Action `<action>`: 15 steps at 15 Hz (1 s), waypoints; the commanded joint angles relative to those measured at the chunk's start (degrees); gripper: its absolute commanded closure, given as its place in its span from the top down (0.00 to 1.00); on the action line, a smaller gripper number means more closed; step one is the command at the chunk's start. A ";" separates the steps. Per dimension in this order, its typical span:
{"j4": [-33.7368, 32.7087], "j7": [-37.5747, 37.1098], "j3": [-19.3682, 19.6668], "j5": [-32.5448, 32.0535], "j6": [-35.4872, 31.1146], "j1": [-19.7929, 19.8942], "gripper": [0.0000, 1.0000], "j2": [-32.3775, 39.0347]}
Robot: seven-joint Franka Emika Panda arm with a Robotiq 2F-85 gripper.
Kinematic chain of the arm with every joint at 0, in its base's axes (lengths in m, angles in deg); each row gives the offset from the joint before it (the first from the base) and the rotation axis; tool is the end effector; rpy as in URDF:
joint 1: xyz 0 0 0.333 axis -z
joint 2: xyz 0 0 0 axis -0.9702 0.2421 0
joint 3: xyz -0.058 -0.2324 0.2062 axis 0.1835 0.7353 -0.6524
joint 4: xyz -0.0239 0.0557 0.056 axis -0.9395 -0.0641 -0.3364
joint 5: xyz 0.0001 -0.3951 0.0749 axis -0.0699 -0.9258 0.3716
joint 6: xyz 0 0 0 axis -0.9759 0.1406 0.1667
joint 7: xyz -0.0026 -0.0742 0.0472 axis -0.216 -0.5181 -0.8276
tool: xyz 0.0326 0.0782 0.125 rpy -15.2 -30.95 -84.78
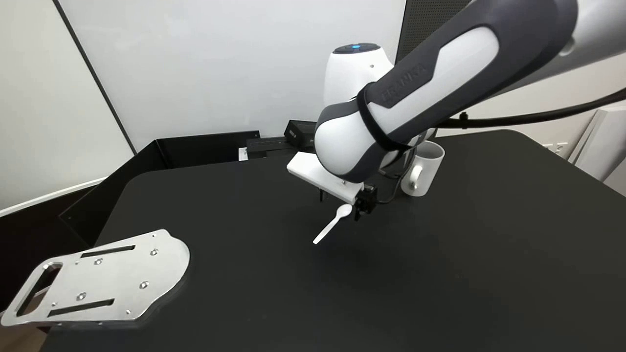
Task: Take the white spoon from the table and place it in the white cup
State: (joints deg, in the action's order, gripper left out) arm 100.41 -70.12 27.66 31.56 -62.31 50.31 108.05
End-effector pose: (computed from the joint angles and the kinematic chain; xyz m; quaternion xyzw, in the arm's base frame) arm 0.6649 0.3038 0.0395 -0.9007 0.4336 -0.0240 0.0137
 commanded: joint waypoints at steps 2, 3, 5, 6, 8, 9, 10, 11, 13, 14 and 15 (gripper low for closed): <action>-7.50 -1.90 0.98 -0.47 3.85 -1.00 1.00 4.51; -8.19 -1.87 0.97 -0.49 4.42 -1.01 1.00 5.00; -9.22 -1.85 0.96 -0.52 5.03 -1.00 1.00 5.82; -9.58 -1.77 0.94 -0.52 5.31 -0.95 1.00 6.14; -10.28 -1.71 0.97 -0.55 5.63 -0.92 1.00 6.83; -10.66 -1.72 1.02 -0.60 5.78 -0.93 1.00 7.21; -11.04 -1.71 1.07 -0.63 6.00 -0.90 1.00 7.54; -11.42 -1.70 1.09 -0.59 6.21 -0.82 1.00 7.94; -11.98 -1.74 1.31 -0.67 6.50 -0.85 1.00 8.45; -12.32 -1.61 1.47 -0.85 6.72 -0.92 1.00 8.74; -12.59 -1.75 1.60 -0.93 6.54 -1.00 0.74 9.06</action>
State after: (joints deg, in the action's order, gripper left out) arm 91.75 -70.12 28.38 31.43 -57.60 49.91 114.88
